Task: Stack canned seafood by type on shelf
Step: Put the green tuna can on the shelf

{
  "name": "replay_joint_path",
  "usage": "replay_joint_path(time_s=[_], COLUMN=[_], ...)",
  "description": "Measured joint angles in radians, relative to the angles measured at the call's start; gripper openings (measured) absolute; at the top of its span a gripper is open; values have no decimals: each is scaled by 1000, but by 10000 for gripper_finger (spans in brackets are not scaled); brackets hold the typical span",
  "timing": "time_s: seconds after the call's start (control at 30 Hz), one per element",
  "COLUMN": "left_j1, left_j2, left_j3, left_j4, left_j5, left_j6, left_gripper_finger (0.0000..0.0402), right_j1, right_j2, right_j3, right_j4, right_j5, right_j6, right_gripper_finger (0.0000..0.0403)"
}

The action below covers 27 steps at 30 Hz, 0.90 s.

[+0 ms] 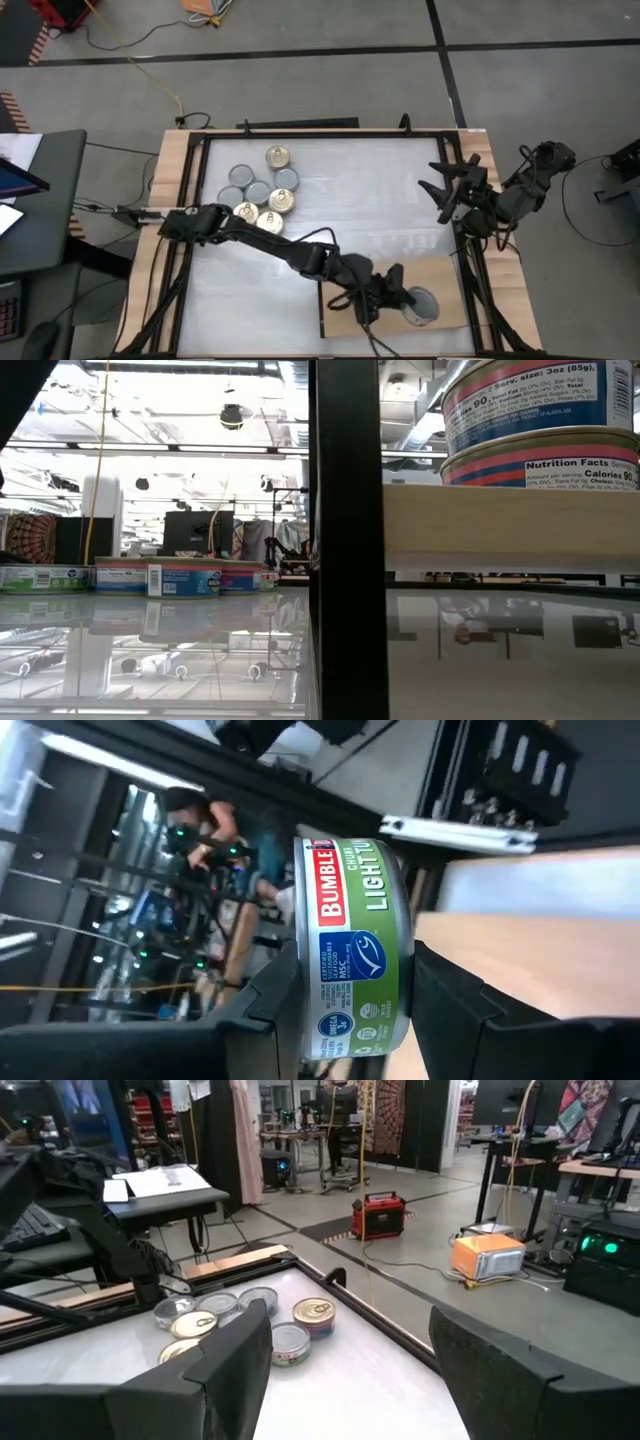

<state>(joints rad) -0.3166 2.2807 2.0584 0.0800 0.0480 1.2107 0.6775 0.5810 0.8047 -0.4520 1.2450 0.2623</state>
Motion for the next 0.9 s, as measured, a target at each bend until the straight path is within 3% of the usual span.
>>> replay_joint_path(time_s=[0.17,0.4,0.73,0.9], left_j1=[53,76,132,198], left_j2=[10,13,15,14], left_j3=[-1,-1,-2,-1], left_j4=[80,68,-17,-20], left_j5=[19,-4,89,198], left_j6=[-72,-89,210,322], left_gripper_finger=[132,132,132,132], right_j1=[1,1,12,12], right_j2=[1,-1,-6,-7], right_j3=[0,0,0,0], right_j4=[11,26,43,42], right_j5=[-12,-13,-20,-20], right_j6=[0,-31,-87,-88], right_gripper_finger=[296,296,296,296])
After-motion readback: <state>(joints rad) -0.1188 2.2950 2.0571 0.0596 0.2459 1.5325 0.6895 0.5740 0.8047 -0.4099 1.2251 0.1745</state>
